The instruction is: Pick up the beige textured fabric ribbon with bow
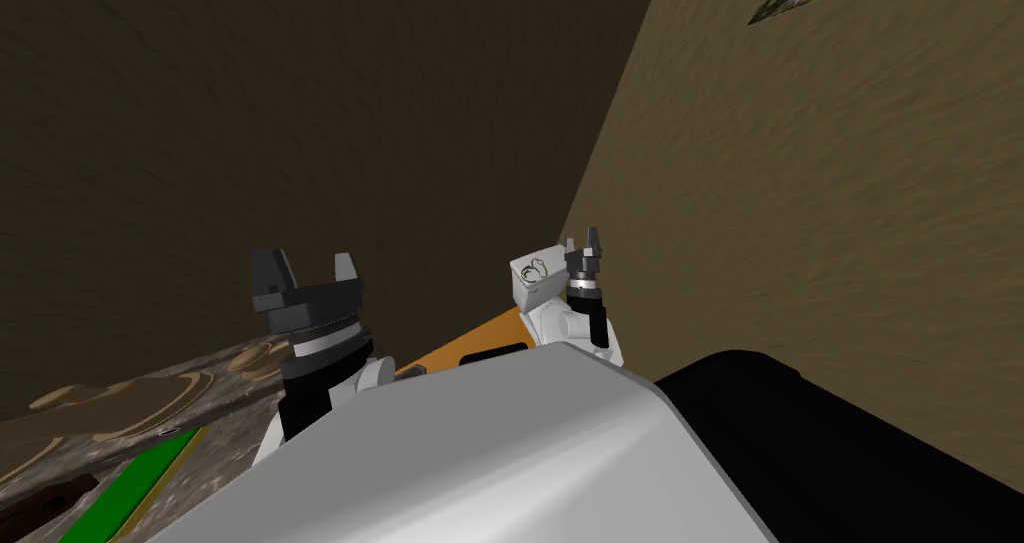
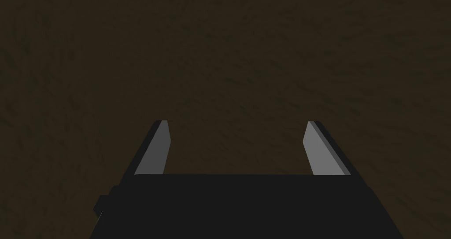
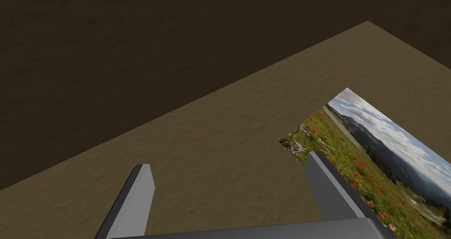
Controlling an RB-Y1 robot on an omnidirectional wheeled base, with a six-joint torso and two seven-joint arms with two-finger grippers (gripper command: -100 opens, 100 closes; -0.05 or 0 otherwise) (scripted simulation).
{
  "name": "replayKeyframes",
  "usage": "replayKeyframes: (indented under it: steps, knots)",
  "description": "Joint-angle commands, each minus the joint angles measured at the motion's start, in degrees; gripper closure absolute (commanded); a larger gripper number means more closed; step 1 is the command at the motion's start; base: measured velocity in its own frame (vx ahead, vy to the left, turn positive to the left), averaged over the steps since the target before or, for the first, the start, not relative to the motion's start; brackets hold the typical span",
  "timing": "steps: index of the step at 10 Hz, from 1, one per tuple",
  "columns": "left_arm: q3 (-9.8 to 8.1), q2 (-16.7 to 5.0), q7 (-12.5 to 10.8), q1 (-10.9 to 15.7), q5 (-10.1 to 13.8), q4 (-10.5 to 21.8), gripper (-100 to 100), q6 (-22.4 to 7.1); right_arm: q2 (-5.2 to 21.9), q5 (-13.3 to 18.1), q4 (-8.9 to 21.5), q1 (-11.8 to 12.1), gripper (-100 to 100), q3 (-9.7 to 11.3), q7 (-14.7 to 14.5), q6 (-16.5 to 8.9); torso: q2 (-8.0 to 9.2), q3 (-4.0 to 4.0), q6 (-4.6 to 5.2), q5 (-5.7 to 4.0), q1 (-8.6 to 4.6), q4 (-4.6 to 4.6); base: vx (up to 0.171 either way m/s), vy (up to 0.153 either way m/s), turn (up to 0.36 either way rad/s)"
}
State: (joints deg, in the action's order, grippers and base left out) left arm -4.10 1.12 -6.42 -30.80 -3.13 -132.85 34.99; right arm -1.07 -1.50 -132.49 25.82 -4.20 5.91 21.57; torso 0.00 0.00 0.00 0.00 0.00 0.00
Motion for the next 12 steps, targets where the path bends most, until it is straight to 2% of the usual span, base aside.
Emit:
replayKeyframes:
  steps: [1,5,6,9,10,12]
  knots:
    - [0.00,0.0,0.0,0.0,0.0,0.0,0,0.0,2.4,-0.2,0.1,0.9,-100,-0.2,-0.2,-0.7,0.00,0.00,0.00,0.00,0.00,0.00,0.000,0.004,0.059]
    - [0.00,0.0,0.0,0.0,0.0,0.0,0,0.0,9.5,-1.4,1.0,5.8,-100,-1.2,-1.6,-4.7,-0.02,-0.01,-0.01,0.00,0.01,-0.01,0.005,0.010,0.126]
    - [0.00,0.0,0.0,0.0,0.0,0.0,0,0.0,10.1,-1.4,1.0,5.8,-100,-1.2,-1.6,-4.7,-0.01,-0.01,-0.01,0.01,0.02,0.00,0.004,0.009,0.049]
    - [0.00,0.0,0.0,0.0,0.0,0.0,0,0.0,16.0,-2.7,2.1,10.7,-100,-2.4,-3.3,-9.2,-0.01,-0.01,-0.02,0.00,0.02,0.00,0.006,0.015,0.183]
    - [0.00,0.0,0.0,0.0,0.0,0.0,0,0.0,16.3,-2.7,2.1,11.4,-100,-2.4,-3.3,-9.2,-0.03,-0.02,-0.02,0.00,0.03,-0.01,0.009,0.009,0.053]
    - [0.00,0.0,0.0,0.0,0.0,0.0,0,0.0,20.1,-3.6,2.8,15.2,-100,-3.4,-4.6,-12.6,-0.01,-0.01,-0.01,0.01,0.03,0.00,0.009,0.018,0.175]
